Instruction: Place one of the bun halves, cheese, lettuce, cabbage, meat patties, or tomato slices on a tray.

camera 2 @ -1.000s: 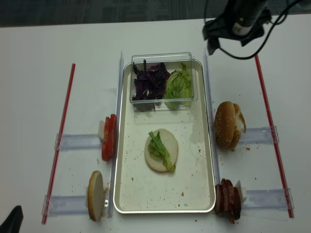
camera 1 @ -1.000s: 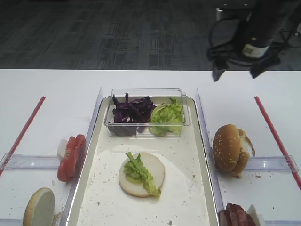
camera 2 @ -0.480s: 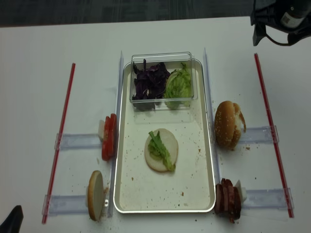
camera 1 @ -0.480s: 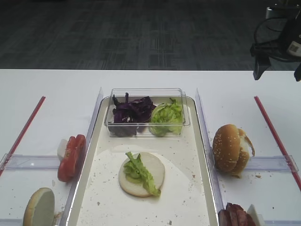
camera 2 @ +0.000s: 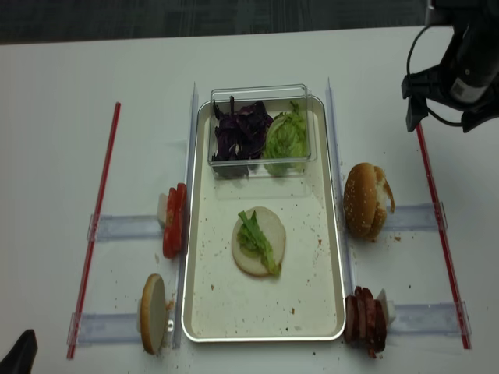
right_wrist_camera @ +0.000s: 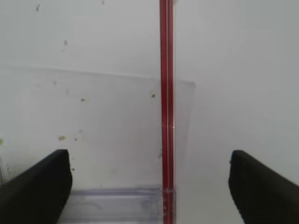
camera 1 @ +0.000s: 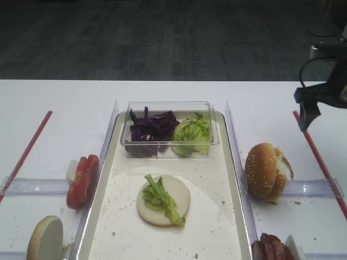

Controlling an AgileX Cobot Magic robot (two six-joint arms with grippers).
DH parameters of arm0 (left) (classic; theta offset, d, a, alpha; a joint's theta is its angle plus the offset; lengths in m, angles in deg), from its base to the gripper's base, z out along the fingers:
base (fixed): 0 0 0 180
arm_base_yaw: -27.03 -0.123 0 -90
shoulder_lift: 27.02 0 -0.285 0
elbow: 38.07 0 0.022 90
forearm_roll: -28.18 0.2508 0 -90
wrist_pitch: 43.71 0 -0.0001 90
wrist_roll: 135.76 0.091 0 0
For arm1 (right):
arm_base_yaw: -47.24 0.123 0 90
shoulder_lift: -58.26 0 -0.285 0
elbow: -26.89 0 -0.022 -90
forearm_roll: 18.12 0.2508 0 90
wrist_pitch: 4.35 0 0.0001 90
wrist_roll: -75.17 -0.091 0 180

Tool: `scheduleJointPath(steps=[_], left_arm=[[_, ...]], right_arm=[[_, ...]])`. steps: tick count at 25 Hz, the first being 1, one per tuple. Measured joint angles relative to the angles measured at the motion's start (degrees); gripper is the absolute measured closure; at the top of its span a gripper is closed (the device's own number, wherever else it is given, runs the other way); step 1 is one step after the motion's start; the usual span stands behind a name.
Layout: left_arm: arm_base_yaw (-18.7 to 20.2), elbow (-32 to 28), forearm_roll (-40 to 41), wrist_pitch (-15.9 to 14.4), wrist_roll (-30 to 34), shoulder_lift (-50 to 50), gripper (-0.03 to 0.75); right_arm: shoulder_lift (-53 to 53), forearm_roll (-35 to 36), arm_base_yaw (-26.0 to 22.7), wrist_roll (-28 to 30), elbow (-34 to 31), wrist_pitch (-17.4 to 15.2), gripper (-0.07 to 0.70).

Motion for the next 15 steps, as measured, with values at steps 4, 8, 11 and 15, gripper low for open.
scheduleJointPath(steps=[4, 8, 11, 15], left_arm=[[0.0, 0.0, 0.0, 0.0, 0.0, 0.0, 0.153], [0.0, 0.0, 0.0, 0.0, 0.0, 0.0, 0.153], [0.0, 0.0, 0.0, 0.0, 0.0, 0.0, 0.153], [0.0, 0.0, 0.0, 0.0, 0.0, 0.0, 0.153]], right_arm=[[6.5, 0.5, 0.0, 1.1, -9.7, 2.0, -0.06], [14.2, 0.5, 0.0, 1.9, -21.0, 4.6, -0.06], [22.0, 0.7, 0.0, 1.9, -28.9, 6.1, -0.06], [31.5, 0.7, 0.0, 1.9, -37.8, 6.5, -0.06]])
